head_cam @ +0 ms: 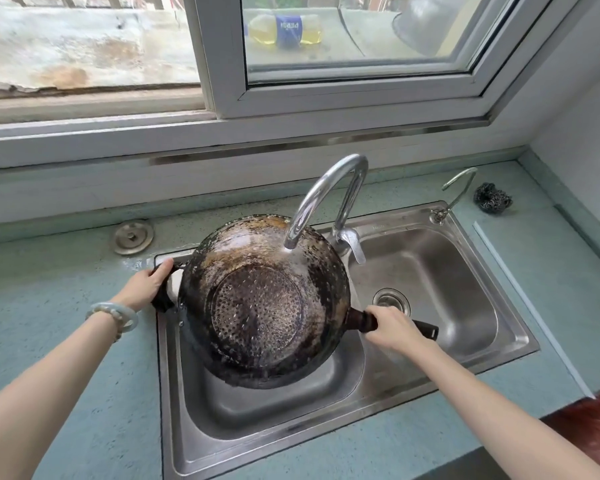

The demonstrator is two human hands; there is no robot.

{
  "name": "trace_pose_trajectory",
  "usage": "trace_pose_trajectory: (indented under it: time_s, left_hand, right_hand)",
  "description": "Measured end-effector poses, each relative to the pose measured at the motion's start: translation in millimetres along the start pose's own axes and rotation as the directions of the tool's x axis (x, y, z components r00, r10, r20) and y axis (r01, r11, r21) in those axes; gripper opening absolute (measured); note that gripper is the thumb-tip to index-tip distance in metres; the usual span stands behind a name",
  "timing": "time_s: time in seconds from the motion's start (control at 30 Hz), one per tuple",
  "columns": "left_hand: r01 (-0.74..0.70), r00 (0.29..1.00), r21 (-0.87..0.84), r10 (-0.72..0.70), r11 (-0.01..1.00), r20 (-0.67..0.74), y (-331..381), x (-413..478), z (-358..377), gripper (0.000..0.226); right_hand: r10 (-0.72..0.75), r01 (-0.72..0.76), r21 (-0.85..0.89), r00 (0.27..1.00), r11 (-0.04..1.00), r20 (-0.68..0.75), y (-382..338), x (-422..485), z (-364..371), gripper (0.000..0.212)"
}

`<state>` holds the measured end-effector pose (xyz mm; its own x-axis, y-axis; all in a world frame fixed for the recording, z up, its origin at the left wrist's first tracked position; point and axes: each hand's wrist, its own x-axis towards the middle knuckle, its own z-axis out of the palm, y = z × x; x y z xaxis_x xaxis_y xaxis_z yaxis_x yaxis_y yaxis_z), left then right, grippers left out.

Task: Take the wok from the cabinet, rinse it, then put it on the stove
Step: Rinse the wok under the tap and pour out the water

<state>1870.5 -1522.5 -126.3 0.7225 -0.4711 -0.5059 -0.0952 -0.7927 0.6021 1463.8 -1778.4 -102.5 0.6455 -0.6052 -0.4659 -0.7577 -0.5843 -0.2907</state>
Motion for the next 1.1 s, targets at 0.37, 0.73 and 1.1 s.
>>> trace_pose_trajectory:
  time_s: [0.37, 0.73, 1.1]
  left_hand:
    - [-0.009, 0.999, 0.008, 0.009, 1.0, -0.038, -2, -4, -8, 0.064]
    - [-0.043, 0.998, 0.012, 0.043, 0.999, 0.038, 24, -11, 25, 0.069]
    - [0.008, 0.997, 0.102, -0.015, 0.995, 0.07, 24, -20, 25, 0.097]
  right_hand:
    - [-0.095, 0.095, 0.078, 0.995, 0.992, -0.001, -11, 1, 2, 0.031]
    - [0.023, -0.023, 0.053, 1.0, 0.998, -0.003, 31, -24, 4, 0.016]
    - [0.037, -0.037, 0.049, 0.999, 0.998, 0.006, 37, -32, 10, 0.016]
